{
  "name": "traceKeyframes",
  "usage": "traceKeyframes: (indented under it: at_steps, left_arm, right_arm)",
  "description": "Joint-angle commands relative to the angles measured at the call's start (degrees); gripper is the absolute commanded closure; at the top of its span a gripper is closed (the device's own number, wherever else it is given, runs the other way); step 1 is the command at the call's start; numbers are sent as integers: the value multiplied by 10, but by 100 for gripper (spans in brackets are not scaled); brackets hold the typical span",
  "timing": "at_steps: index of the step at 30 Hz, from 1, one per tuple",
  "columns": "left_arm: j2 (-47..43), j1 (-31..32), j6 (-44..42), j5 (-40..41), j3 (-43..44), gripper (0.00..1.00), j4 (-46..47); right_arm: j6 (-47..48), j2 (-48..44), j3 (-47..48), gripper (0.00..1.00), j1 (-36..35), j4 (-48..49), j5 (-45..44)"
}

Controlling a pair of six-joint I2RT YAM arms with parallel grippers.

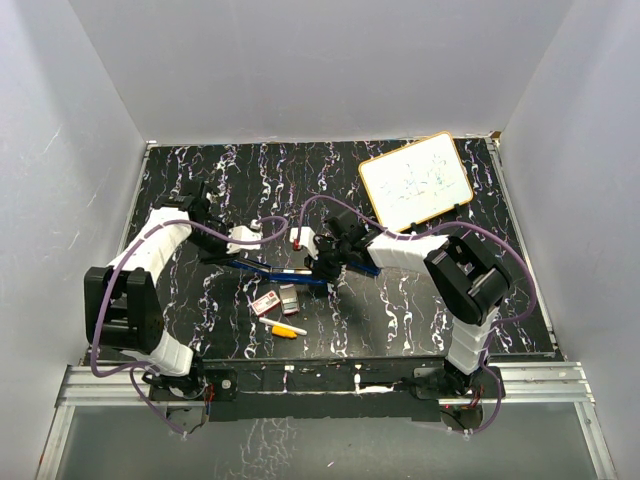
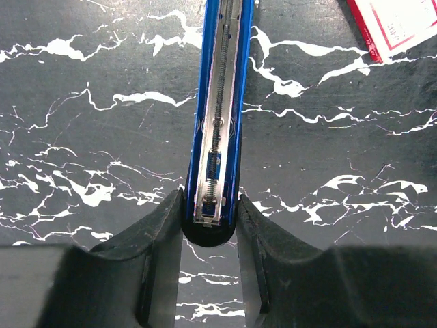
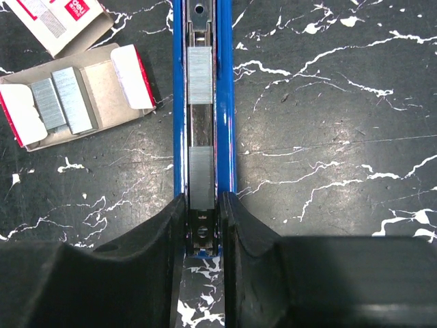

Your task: Load the staples into the stapler

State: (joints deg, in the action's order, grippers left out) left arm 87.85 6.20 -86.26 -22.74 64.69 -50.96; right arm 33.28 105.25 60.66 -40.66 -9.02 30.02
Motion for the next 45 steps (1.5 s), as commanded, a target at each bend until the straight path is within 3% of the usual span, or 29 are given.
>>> traceKeyframes:
  at_steps: [1, 6, 21, 31, 45]
  left_arm:
    - [-16, 31, 32, -41, 6, 100, -2]
    - [-16, 45, 36, -16, 14, 100, -8]
    - [-13, 72, 49, 36, 41, 100, -18]
    - [4, 103, 96, 24, 100, 100, -62]
    - [-15, 196, 228, -24, 95, 100, -12]
  right_arm:
    - [4, 39, -1, 70, -5, -16, -12]
    - [-6, 43, 8, 61, 2, -15, 16]
    - [-61, 62, 62, 48, 20, -5, 98]
    - [-69, 90, 70, 83, 22, 1, 85]
    - [-78, 100, 63, 90, 22, 17, 66]
